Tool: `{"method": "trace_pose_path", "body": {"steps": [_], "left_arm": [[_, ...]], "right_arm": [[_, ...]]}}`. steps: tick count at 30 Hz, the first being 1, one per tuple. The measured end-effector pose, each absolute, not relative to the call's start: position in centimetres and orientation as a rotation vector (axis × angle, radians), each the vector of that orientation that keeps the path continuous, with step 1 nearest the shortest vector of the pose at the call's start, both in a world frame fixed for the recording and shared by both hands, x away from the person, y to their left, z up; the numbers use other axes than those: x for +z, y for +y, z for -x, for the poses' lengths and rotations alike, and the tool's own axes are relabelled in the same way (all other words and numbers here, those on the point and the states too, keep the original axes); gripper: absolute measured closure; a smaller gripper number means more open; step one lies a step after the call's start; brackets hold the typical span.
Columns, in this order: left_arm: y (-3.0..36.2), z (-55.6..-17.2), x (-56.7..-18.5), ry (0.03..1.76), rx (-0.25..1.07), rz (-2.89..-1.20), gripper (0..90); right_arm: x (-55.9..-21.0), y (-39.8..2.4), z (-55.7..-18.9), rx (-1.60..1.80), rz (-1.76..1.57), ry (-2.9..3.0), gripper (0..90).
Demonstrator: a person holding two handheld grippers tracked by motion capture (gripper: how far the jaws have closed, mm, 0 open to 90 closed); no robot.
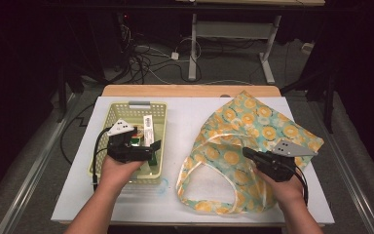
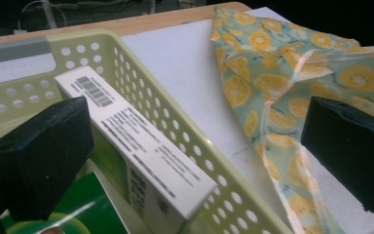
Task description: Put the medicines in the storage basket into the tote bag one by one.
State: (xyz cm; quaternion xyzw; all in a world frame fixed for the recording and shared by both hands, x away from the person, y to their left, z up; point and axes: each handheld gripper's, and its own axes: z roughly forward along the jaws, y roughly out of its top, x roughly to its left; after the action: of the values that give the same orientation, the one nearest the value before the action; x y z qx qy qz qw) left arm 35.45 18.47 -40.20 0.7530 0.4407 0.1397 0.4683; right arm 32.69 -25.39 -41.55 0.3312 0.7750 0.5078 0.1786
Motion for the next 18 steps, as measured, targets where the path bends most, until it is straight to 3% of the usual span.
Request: {"method": "trace_pose_path", "body": {"steps": [18], "left_arm": [[17.7, -40.8, -40.9, 1.268, 0.303, -1.998, 0.0]], "right_arm": [[-41.8, -25.5, -32.6, 1.431, -0.927, 2.207, 90.0]]}}
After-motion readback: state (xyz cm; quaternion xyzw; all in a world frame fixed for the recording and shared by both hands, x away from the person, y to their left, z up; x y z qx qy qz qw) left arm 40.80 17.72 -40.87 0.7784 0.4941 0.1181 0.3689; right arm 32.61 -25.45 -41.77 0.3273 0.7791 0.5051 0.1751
